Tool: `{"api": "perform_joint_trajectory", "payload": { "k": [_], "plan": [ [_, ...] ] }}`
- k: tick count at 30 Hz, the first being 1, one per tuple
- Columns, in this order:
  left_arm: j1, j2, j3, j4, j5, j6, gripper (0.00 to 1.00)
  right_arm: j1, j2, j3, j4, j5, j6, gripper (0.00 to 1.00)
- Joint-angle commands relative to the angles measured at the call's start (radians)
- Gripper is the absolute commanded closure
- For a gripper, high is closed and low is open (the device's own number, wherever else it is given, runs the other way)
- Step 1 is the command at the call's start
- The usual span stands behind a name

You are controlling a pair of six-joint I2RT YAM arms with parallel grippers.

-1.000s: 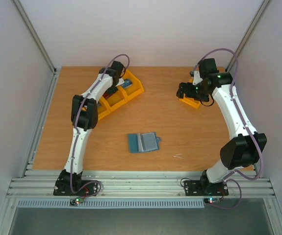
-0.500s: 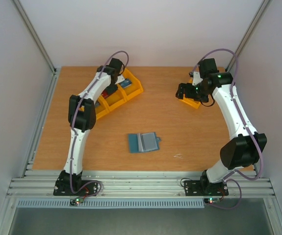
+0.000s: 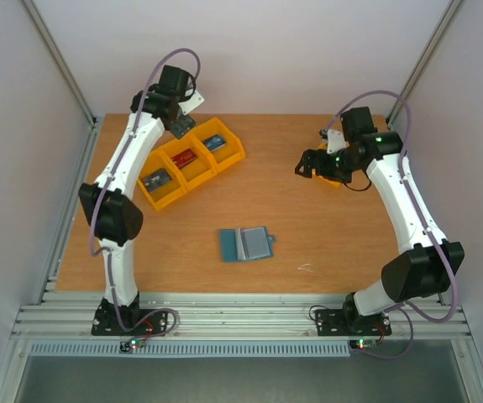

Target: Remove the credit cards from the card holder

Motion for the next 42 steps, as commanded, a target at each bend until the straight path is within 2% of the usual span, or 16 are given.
{"api": "perform_joint_trajectory", "payload": {
  "k": [1, 3, 6, 9, 11, 16, 20, 24, 27, 38, 40, 42],
  "plan": [
    [-0.027, -0.154, -0.014, -0.095, 0.148, -0.129, 0.20, 0.083, -0.036, -0.081, -0.026, 0.055, 0.040, 0.07],
    [-0.050, -0.257, -0.062, -0.125, 0.261, -0.187, 0.16, 0.146, -0.034, -0.122, -0.018, 0.102, 0.068, 0.08],
    [-0.074, -0.421, -0.241, -0.128, 0.466, -0.333, 0.12, 0.245, -0.031, -0.181, 0.002, 0.191, 0.114, 0.09],
    [-0.078, -0.575, -0.529, -0.092, 0.701, -0.536, 0.02, 0.337, -0.012, -0.230, 0.037, 0.211, 0.157, 0.09],
    [-0.080, -0.644, -0.716, -0.017, 0.799, -0.687, 0.01, 0.371, 0.004, -0.278, 0.070, 0.190, 0.191, 0.08],
    [-0.111, -0.728, -1.079, 0.294, 0.862, -0.966, 0.01, 0.433, 0.038, -0.378, 0.166, 0.186, 0.268, 0.06],
    [-0.194, -0.683, -1.267, 0.480, 0.838, -1.035, 0.01, 0.472, 0.098, -0.448, 0.266, 0.160, 0.305, 0.02],
    [-0.267, -0.609, -1.345, 0.632, 0.885, -1.060, 0.01, 0.473, 0.159, -0.502, 0.342, 0.172, 0.365, 0.02],
    [-0.275, -0.545, -1.374, 0.708, 0.901, -1.079, 0.01, 0.474, 0.213, -0.519, 0.387, 0.174, 0.374, 0.01],
    [-0.332, -0.332, -1.273, 0.667, 0.869, -1.062, 0.01, 0.472, 0.238, -0.577, 0.480, 0.095, 0.422, 0.03],
    [-0.341, -0.307, -1.254, 0.659, 0.870, -1.056, 0.09, 0.472, 0.236, -0.577, 0.479, 0.087, 0.420, 0.04],
    [-0.343, -0.289, -1.241, 0.648, 0.872, -1.053, 0.32, 0.470, 0.223, -0.577, 0.473, 0.087, 0.416, 0.04]
  ]
}}
